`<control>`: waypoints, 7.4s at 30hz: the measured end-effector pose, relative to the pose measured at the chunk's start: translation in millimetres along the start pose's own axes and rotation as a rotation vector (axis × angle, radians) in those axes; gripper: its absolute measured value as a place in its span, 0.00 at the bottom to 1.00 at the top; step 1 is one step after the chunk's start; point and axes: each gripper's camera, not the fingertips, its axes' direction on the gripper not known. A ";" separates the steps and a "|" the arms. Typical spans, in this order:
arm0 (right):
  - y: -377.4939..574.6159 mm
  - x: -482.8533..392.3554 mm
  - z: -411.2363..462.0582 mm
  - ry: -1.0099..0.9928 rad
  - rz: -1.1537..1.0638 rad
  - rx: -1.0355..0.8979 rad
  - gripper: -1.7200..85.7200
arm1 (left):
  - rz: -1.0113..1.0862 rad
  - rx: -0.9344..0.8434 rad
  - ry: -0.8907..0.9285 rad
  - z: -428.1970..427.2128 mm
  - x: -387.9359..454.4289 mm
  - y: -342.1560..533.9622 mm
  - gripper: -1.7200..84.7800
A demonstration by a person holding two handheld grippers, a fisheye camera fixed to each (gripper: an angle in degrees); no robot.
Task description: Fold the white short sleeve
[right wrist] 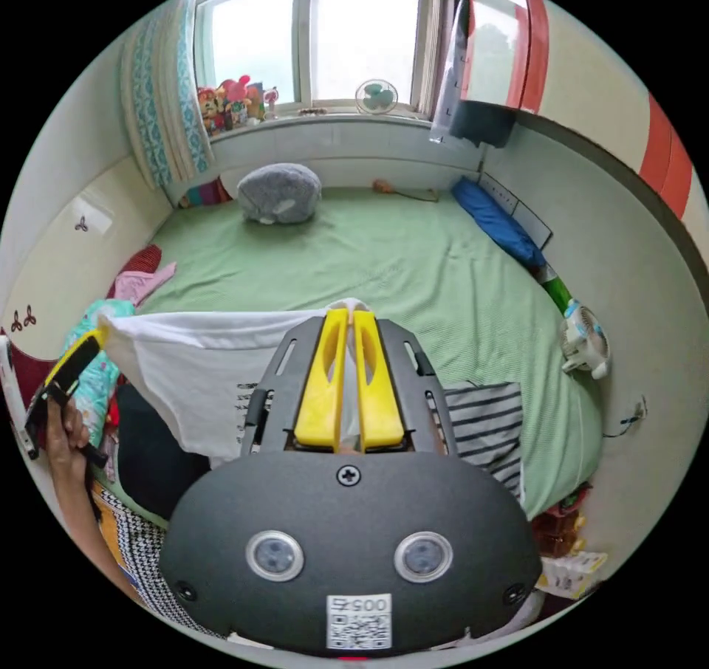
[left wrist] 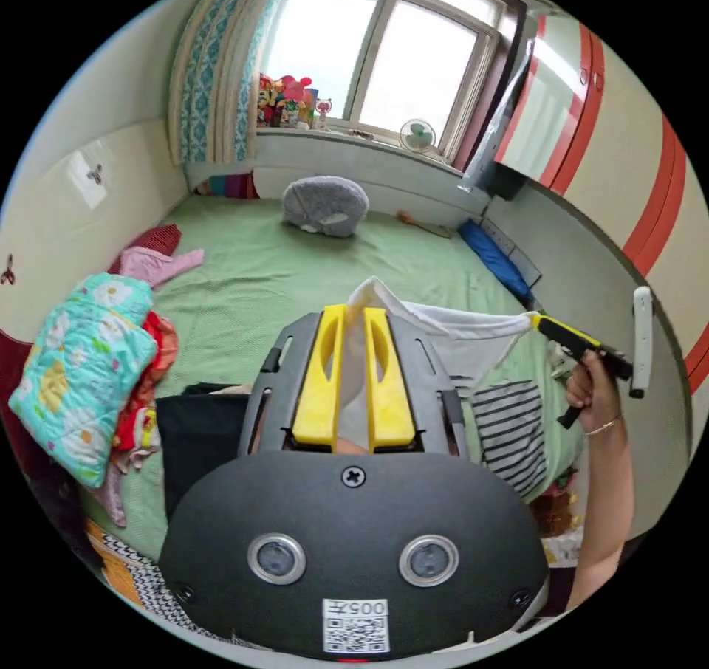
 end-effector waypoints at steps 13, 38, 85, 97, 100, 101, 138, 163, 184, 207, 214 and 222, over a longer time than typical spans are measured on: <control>185.1 32.1 153.0 -0.207 -0.387 -0.368 0.13 | 0.107 -0.440 0.306 155.2 -28.0 136.3 0.17; 266.9 127.4 199.3 -0.383 -0.276 -0.354 0.00 | 0.104 -0.463 0.035 172.1 -12.7 197.6 0.07; 417.7 280.6 -1.2 -0.566 -0.351 -0.319 0.00 | 0.004 -0.163 -0.070 -264.5 -196.4 276.6 0.02; 405.1 272.9 17.5 -0.584 -0.288 -0.332 0.00 | -0.034 -0.408 -0.036 -164.0 -172.7 375.9 0.12; 402.8 266.4 20.2 -0.622 -0.288 -0.330 0.00 | -0.073 -0.439 -0.027 -154.4 -181.4 394.4 0.20; 402.0 262.6 22.7 -0.623 -0.288 -0.334 0.00 | -0.091 -0.438 -0.033 -151.1 -185.7 400.7 0.21; 411.6 23.7 -46.9 -0.818 -0.710 -0.451 0.01 | -0.005 -0.011 -0.361 -373.7 -123.4 186.9 0.03; 339.5 4.9 132.6 -0.029 -0.434 -0.336 0.05 | 0.036 -0.097 -0.438 -302.9 -71.0 99.1 0.03; 317.7 241.1 -126.3 -0.034 0.047 0.075 0.00 | 0.128 -0.030 -0.419 -256.7 18.6 -8.7 0.04; 411.1 291.6 -118.7 0.084 -0.017 -0.160 0.00 | 0.226 -0.386 -0.018 -62.7 56.5 109.8 0.16; 415.6 298.6 -113.5 0.020 0.002 -0.158 0.00 | 0.347 -0.447 -0.186 -49.4 72.4 226.6 0.16; 419.4 294.8 -117.0 0.020 -0.027 -0.158 0.00 | 0.274 -0.509 -0.148 -17.6 67.6 277.5 0.17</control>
